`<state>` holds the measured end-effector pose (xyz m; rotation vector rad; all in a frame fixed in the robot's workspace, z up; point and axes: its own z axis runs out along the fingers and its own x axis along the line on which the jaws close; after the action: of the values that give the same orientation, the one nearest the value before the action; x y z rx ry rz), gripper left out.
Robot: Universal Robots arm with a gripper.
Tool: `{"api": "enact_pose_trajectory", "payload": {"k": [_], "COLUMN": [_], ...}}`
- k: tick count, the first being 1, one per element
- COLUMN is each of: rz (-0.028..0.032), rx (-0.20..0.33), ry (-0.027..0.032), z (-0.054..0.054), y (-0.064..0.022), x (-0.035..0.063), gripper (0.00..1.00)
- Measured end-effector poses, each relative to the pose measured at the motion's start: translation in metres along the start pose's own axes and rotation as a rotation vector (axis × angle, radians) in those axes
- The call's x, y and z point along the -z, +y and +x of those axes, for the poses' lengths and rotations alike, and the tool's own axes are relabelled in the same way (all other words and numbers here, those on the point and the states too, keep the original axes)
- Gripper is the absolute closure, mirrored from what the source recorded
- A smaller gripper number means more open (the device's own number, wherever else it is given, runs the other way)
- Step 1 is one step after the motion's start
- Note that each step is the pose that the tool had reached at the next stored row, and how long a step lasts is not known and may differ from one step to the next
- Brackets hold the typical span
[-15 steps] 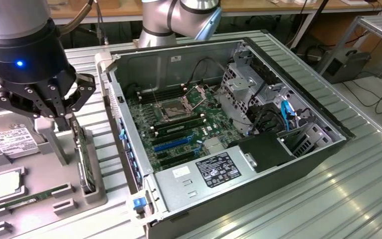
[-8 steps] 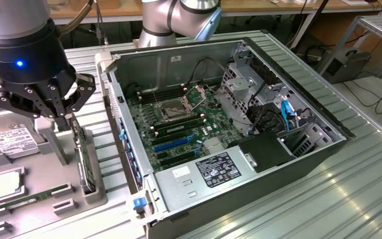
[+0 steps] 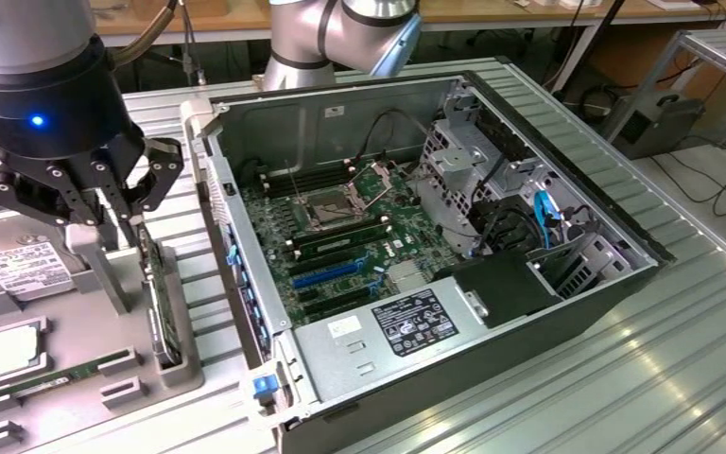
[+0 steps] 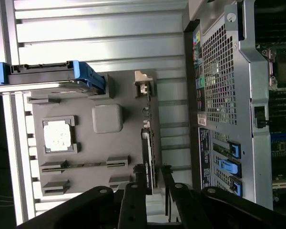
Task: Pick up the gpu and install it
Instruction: 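Pick up the gpu and move the gpu toward the slot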
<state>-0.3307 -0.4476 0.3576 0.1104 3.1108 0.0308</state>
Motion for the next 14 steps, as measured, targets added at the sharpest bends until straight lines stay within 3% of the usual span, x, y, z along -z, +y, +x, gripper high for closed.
{"api": "enact_pose_trajectory", "payload": {"k": [1, 2, 4, 9, 11, 14], "rz": [0.0000, 0.0000, -0.0001, -0.0003, -0.0005, -0.0007], "rx": [0.000, 0.000, 0.000, 0.000, 0.000, 0.000], "ry": [0.0000, 0.0000, 0.0000, -0.0034, -0.0076, -0.0090], "z": [0.000, 0.000, 0.000, 0.000, 0.001, 0.001], "y": [0.0000, 0.0000, 0.0000, -0.0002, -0.0005, -0.0013], "x": [0.0000, 0.0000, 0.0000, -0.0064, -0.0132, -0.0202], "gripper": [0.70, 0.70, 0.58, 0.58, 0.58, 0.58]}}
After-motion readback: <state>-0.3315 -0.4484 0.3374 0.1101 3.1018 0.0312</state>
